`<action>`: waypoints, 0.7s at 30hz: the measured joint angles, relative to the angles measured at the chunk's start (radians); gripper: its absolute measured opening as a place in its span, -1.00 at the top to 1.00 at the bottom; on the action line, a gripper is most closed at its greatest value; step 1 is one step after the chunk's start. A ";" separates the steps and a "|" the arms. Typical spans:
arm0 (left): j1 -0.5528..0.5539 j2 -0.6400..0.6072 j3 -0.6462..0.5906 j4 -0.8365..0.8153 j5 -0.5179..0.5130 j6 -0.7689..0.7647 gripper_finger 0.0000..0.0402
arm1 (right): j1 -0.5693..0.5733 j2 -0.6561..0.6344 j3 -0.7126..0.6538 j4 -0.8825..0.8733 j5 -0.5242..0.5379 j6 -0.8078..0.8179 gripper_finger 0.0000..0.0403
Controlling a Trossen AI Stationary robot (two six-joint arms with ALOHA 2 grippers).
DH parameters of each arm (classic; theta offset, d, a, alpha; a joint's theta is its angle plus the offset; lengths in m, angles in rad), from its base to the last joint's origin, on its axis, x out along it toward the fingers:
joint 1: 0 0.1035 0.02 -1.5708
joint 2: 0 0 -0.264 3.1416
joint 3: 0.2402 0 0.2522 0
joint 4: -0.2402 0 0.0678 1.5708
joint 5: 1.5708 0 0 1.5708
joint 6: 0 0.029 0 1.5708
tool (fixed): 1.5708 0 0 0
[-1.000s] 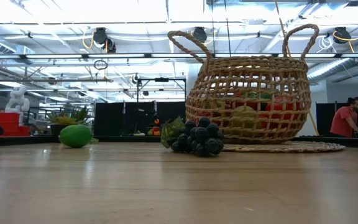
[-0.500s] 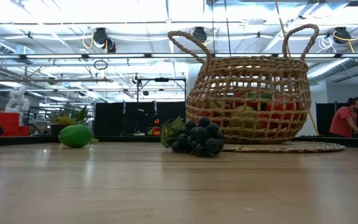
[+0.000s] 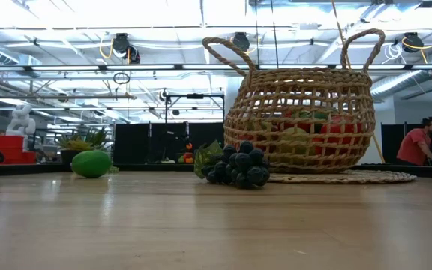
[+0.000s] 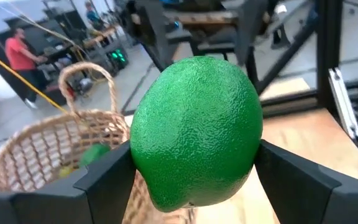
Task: Build produce basket
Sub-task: Put the green lime into the brown basket
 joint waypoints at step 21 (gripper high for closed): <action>0.333 0.000 0.143 -0.191 0.133 -0.077 -0.54 | 0.002 0.000 0.000 -0.122 0.263 0.077 -0.84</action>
